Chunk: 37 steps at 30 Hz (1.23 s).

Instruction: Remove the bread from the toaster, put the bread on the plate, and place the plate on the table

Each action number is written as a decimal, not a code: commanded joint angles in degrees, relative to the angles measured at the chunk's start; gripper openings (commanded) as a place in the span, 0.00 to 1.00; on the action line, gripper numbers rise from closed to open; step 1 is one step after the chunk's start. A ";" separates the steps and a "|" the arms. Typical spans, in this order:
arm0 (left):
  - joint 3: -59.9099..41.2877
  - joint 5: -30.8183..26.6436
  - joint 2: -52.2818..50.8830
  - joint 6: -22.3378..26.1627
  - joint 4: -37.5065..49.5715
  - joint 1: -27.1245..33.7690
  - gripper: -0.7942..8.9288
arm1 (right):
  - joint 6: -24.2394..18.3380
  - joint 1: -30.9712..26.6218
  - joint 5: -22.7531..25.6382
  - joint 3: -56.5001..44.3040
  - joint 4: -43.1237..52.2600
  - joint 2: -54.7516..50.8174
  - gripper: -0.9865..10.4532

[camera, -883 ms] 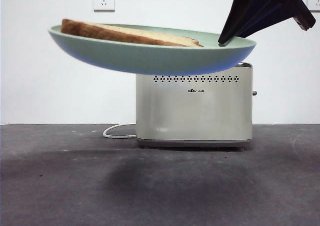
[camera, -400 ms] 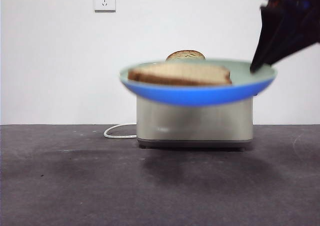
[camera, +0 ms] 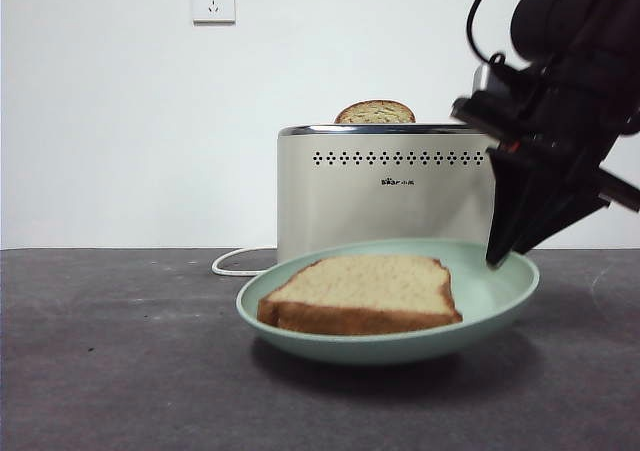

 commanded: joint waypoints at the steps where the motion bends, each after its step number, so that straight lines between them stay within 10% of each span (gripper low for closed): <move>1: -0.26 0.02 -0.13 0.55 -0.09 -0.09 0.07 | -0.48 0.04 -0.70 0.15 0.83 2.19 0.08; 11: -0.26 0.00 -0.13 0.44 -0.15 -0.09 0.07 | -1.27 0.02 2.08 0.07 2.03 7.41 0.08; 17: -0.26 0.02 -0.13 0.44 -0.13 -0.09 0.07 | -1.38 0.00 1.92 0.07 2.29 6.12 0.53; 29: -0.26 0.48 0.11 0.46 -2.89 -0.09 0.07 | -3.63 4.68 1.81 0.07 -14.62 -33.90 0.52; 37: -0.26 0.50 0.11 0.44 -3.30 -0.09 0.07 | -2.69 9.73 -3.26 0.07 -22.97 -50.42 0.22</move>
